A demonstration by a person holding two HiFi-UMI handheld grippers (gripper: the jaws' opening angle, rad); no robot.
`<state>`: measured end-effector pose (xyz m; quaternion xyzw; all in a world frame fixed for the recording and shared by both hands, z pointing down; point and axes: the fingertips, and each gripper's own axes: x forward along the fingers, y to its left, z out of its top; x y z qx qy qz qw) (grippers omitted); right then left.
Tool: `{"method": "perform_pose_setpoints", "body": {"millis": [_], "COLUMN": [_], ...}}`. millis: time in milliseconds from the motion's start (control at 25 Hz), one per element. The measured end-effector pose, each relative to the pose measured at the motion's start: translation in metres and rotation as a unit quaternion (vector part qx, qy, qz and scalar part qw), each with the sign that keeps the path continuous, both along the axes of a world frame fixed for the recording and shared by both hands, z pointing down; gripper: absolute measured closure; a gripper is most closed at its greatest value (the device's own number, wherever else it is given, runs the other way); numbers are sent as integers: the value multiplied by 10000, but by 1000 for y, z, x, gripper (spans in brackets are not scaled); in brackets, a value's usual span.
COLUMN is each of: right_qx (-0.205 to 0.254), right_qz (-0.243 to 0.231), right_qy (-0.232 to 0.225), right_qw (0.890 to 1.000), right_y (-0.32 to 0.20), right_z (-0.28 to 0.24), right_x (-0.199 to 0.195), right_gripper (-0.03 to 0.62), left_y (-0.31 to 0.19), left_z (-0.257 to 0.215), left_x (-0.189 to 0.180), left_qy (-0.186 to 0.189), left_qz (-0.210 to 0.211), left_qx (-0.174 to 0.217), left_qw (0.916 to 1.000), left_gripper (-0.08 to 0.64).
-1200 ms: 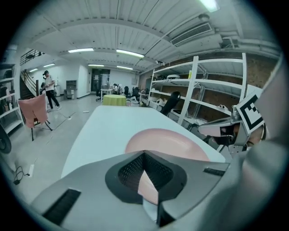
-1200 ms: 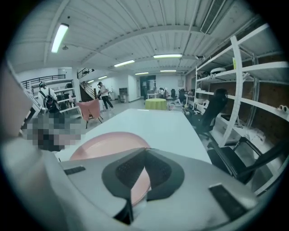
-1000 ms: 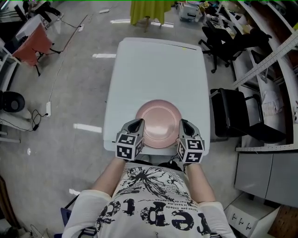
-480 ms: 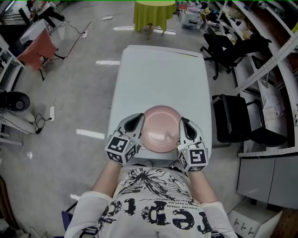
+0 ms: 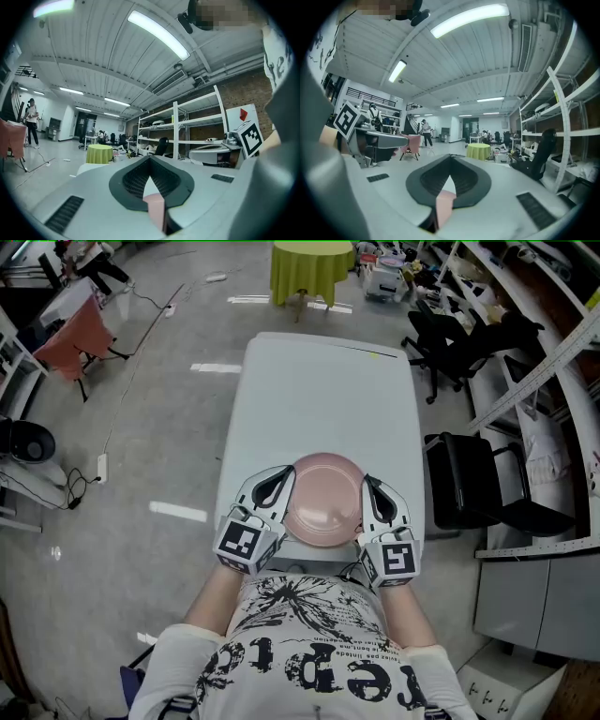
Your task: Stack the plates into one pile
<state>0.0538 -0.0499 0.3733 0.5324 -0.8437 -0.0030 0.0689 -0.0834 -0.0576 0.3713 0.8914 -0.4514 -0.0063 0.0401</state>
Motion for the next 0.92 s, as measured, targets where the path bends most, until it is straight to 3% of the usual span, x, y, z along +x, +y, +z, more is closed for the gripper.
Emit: {"method": "perform_pose_setpoints", "body": {"millis": [320,920], "right_qx": [58,-18], "right_qz": [-93,-188], "right_qy": [100,-45], "right_qw": [9999,9998], "right_y": [4,4], "right_z": [-4,0], "right_x": [-5,-18], "right_gripper": [587,586], "left_y": [-4,-2], "left_z": [2,4], "left_x": [-7,-3], "left_qy": [-34,76], "left_qz": [-151,-43], "left_qx": [-42,-207], "left_qw": [9999,9997], "left_gripper": [548,548]}}
